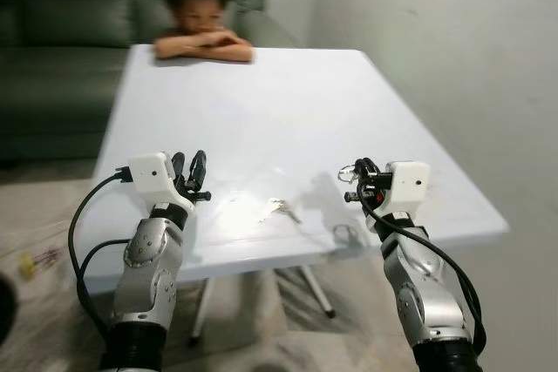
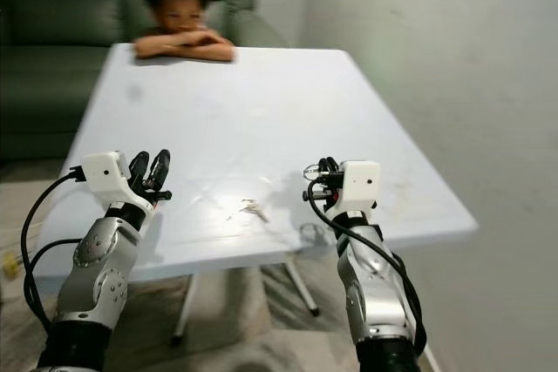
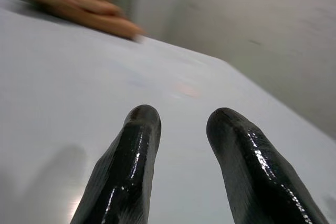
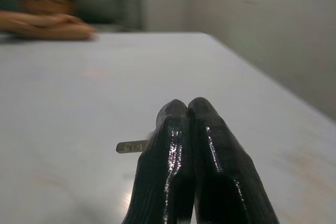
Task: Hang keys on a hook
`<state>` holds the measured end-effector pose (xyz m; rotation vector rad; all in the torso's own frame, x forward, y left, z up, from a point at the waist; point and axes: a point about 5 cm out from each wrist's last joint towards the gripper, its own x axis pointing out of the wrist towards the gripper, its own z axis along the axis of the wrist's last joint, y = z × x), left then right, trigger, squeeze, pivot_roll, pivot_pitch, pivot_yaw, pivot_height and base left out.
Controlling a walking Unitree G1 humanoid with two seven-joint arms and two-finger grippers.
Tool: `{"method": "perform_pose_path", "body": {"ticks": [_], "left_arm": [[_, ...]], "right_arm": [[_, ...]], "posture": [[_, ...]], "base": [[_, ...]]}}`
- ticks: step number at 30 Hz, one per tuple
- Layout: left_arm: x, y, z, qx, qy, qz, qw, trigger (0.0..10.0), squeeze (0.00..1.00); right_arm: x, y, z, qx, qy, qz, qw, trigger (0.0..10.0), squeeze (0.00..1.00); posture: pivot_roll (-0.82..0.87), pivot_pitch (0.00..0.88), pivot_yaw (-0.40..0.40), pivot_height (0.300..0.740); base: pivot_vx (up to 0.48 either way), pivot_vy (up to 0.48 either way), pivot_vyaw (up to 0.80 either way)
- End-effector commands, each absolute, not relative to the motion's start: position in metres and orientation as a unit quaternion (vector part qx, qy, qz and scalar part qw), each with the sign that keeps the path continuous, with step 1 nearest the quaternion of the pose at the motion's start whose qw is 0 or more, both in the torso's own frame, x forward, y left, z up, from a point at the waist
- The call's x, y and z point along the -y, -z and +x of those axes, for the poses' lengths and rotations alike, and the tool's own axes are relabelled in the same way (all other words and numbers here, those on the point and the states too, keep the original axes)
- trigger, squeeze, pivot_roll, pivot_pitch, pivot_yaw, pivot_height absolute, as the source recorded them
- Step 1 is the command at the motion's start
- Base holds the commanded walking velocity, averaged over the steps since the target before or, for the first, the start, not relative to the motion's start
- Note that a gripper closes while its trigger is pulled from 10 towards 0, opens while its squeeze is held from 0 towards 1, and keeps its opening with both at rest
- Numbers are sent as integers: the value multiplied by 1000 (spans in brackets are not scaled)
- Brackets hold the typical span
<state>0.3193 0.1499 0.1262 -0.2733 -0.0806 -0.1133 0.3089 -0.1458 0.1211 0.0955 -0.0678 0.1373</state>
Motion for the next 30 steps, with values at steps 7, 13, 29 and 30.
{"method": "perform_pose_path", "body": {"ticks": [7, 13, 29, 30], "left_arm": [[-145, -128, 321, 34, 65, -130, 989, 10000, 0], [-140, -129, 323, 32, 71, -127, 989, 10000, 0], [-135, -123, 324, 13, 72, -114, 991, 10000, 0], [-135, -123, 324, 12, 72, -114, 991, 10000, 0]], "right_arm": [[147, -124, 309, 41, -62, 48, 996, 10000, 0], [149, -125, 308, 42, -59, 48, 996, 10000, 0], [152, -126, 307, 42, -57, 40, 997, 10000, 0], [151, -126, 308, 42, -57, 40, 997, 10000, 0]], "posture": [[153, 0, -86, 740], [142, 0, -83, 740], [138, 0, -94, 740], [138, 0, -94, 740]], "base": [[0, 0, -779], [0, 0, -779], [0, 0, -780], [0, 0, -781]]}}
